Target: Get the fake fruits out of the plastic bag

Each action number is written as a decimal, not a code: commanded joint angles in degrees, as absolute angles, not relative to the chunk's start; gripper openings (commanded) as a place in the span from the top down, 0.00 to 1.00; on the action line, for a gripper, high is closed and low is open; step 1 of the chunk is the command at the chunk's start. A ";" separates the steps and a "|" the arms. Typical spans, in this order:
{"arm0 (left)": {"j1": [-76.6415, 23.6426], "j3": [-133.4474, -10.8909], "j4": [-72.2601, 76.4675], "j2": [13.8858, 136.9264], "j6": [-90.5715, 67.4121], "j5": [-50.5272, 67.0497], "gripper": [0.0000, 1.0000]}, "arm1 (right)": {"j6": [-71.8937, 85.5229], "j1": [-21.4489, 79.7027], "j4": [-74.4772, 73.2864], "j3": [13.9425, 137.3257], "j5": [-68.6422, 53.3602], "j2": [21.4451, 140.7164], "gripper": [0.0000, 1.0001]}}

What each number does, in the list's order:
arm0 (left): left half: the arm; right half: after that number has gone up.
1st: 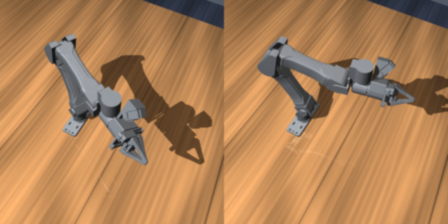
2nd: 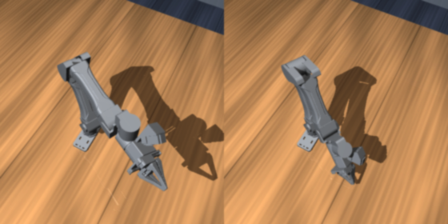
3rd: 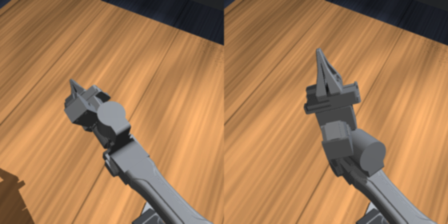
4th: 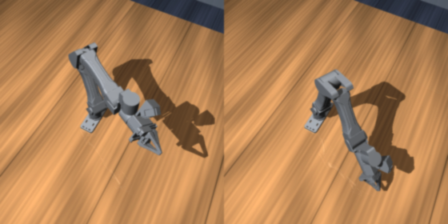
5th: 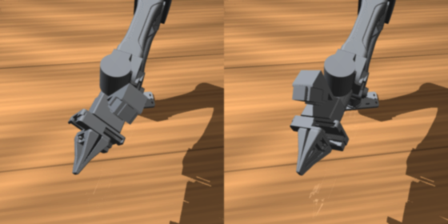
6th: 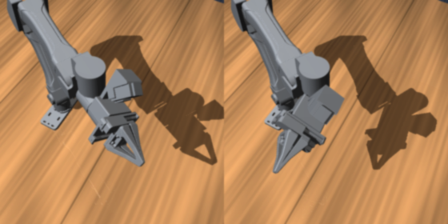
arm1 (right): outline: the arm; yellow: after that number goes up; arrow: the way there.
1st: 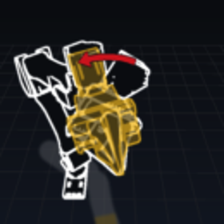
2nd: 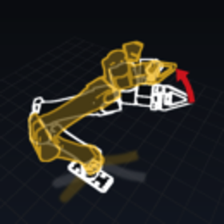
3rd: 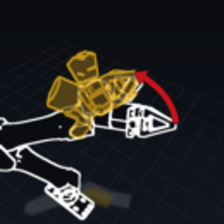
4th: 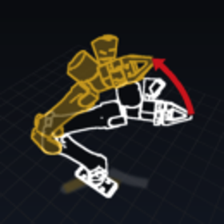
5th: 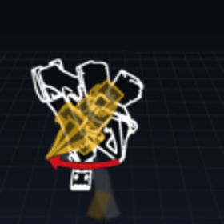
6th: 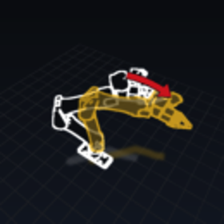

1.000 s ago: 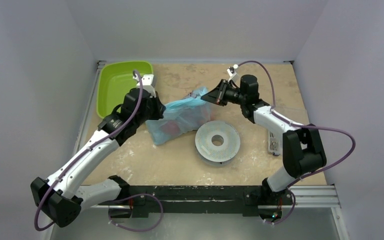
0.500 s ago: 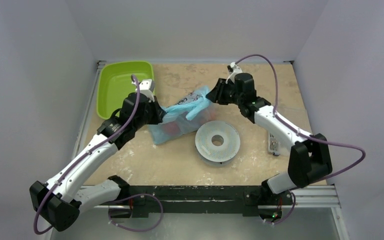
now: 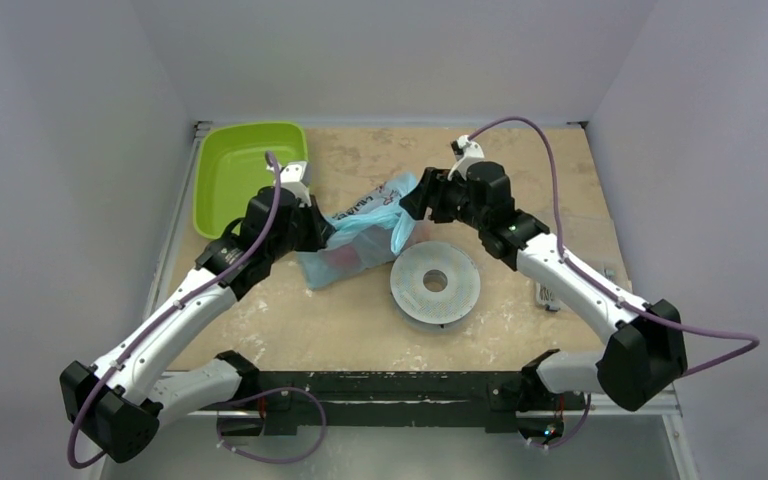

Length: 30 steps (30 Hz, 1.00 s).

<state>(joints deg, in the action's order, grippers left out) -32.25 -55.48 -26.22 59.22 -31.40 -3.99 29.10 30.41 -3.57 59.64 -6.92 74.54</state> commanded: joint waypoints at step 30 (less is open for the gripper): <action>-37.09 -94.05 -48.99 84.75 -3.71 0.80 0.19 | 35.98 31.86 9.16 52.35 -8.97 71.83 1.00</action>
